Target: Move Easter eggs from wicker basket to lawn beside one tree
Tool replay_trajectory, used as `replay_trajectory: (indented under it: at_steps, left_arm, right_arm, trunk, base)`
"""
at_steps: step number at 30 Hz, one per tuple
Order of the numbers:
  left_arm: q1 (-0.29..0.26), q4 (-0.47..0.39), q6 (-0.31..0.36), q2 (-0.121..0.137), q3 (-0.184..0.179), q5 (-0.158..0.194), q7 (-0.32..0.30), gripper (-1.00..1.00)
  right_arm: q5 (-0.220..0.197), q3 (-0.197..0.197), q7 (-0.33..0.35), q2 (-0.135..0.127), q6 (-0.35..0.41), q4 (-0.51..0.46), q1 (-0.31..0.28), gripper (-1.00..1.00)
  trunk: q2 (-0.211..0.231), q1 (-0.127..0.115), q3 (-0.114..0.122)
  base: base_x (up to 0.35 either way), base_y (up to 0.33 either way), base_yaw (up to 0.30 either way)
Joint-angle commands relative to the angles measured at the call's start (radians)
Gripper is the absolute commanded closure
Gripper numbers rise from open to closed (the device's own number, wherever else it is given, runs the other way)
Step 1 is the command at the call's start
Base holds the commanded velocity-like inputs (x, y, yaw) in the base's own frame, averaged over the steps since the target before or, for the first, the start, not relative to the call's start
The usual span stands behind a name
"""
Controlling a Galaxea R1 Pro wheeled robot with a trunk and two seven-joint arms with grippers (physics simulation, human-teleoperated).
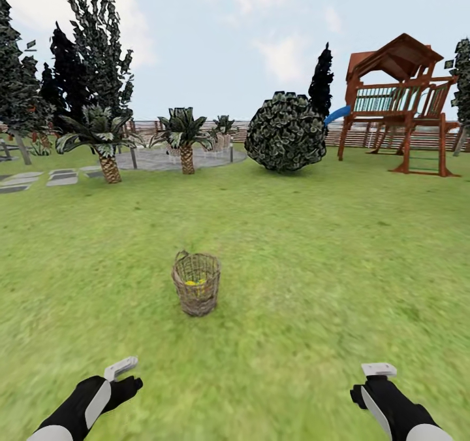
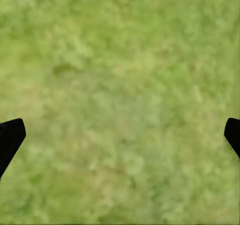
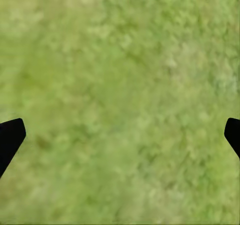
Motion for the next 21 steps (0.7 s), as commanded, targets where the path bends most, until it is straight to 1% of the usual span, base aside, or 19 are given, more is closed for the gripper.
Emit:
replay_trajectory:
  at_steps: [1,21]
  left_arm:
    - [0.0,-0.002,0.006,0.0,0.002,0.01,0.004,-1.0]
    - [0.0,-0.002,0.006,-0.001,0.001,0.01,0.004,-1.0]
  right_arm:
    - [-0.008,0.008,-0.007,-0.001,0.006,-0.002,0.0,-1.0]
    - [-0.01,0.006,-0.005,-0.002,0.004,-0.002,0.0,-1.0]
  trunk:
    - [-0.001,0.001,-0.001]
    - [-0.001,0.001,-0.001]
  base:
    - [0.328,0.075,0.0]
    - [0.328,0.01,0.0]
